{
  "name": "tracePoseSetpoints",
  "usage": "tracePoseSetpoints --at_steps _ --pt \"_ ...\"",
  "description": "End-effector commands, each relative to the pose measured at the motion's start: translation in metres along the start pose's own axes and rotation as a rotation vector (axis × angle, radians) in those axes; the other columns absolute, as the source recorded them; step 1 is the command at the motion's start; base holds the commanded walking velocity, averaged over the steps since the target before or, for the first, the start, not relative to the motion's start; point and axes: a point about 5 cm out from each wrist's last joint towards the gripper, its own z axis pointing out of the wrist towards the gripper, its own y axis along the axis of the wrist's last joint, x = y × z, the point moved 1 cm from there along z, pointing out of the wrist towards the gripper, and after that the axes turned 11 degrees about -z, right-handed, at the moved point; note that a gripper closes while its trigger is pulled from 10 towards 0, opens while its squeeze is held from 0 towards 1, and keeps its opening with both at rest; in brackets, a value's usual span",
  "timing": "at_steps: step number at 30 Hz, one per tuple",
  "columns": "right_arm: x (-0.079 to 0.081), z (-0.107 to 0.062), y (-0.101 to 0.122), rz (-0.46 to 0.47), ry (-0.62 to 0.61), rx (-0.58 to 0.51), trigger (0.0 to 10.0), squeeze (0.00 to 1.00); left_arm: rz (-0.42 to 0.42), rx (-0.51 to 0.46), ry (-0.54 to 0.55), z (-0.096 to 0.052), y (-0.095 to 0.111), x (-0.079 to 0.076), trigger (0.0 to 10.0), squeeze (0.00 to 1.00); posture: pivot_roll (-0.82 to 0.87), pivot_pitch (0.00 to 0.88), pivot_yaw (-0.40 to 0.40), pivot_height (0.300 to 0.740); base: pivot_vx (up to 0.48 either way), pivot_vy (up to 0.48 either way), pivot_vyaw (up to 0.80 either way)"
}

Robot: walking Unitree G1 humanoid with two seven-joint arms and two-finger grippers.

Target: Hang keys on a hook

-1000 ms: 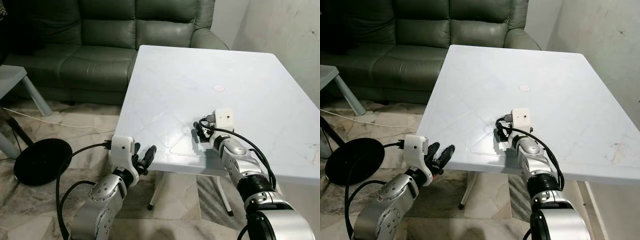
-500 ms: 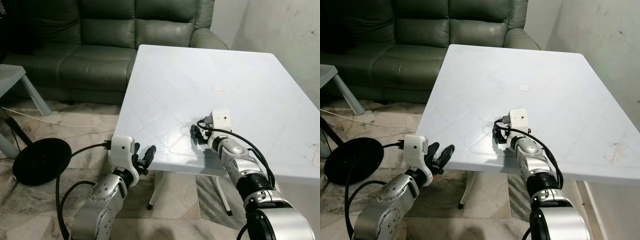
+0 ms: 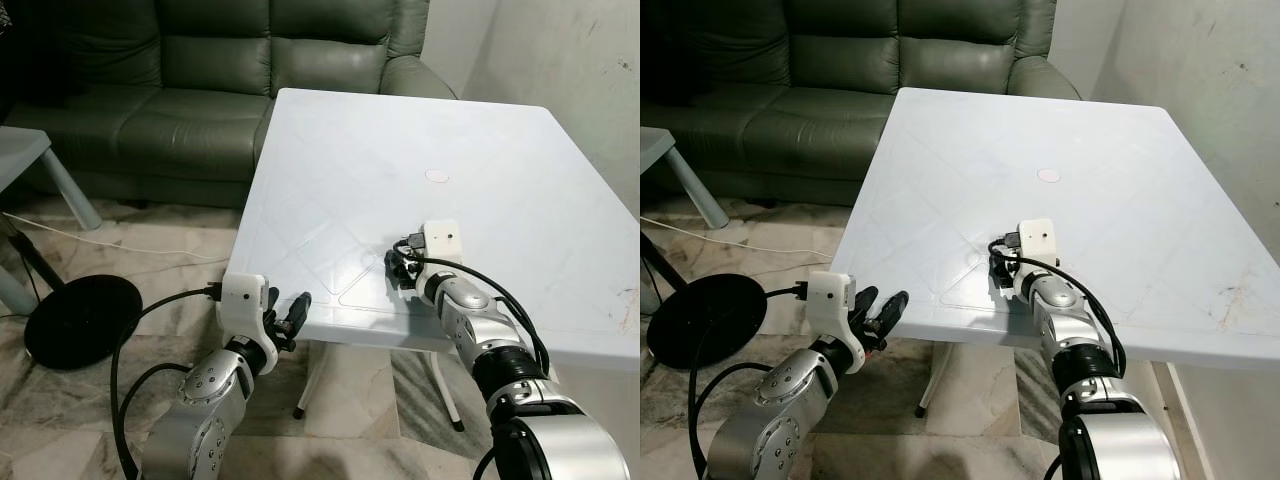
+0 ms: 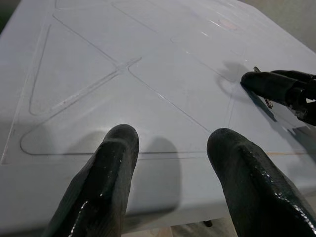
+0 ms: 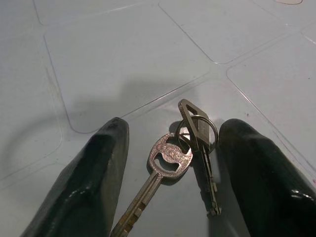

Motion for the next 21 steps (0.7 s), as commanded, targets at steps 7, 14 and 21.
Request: tracePoseSetpoints --at_steps 7,14,21 --pt "-0.0005 0.0006 0.0029 -0.014 -0.006 -0.007 0.0 0.00 0.004 -0.004 0.007 -0.0021 0.0017 -0.0011 10.0 0.00 0.06 0.135 -0.074 0.740 0.000 0.000 0.00" --pt "0.0012 0.0010 0.0034 -0.014 -0.001 -0.010 0.0 0.00 0.006 -0.006 0.008 -0.0018 0.0015 -0.0013 10.0 0.00 0.06 0.119 -0.077 0.740 0.000 0.000 0.00" --pt "0.0029 0.0012 0.0037 -0.022 0.007 -0.012 0.0 0.00 0.006 -0.006 0.009 -0.0021 0.0017 -0.0014 10.0 0.00 0.06 0.119 -0.077 0.740 0.000 0.000 0.00"
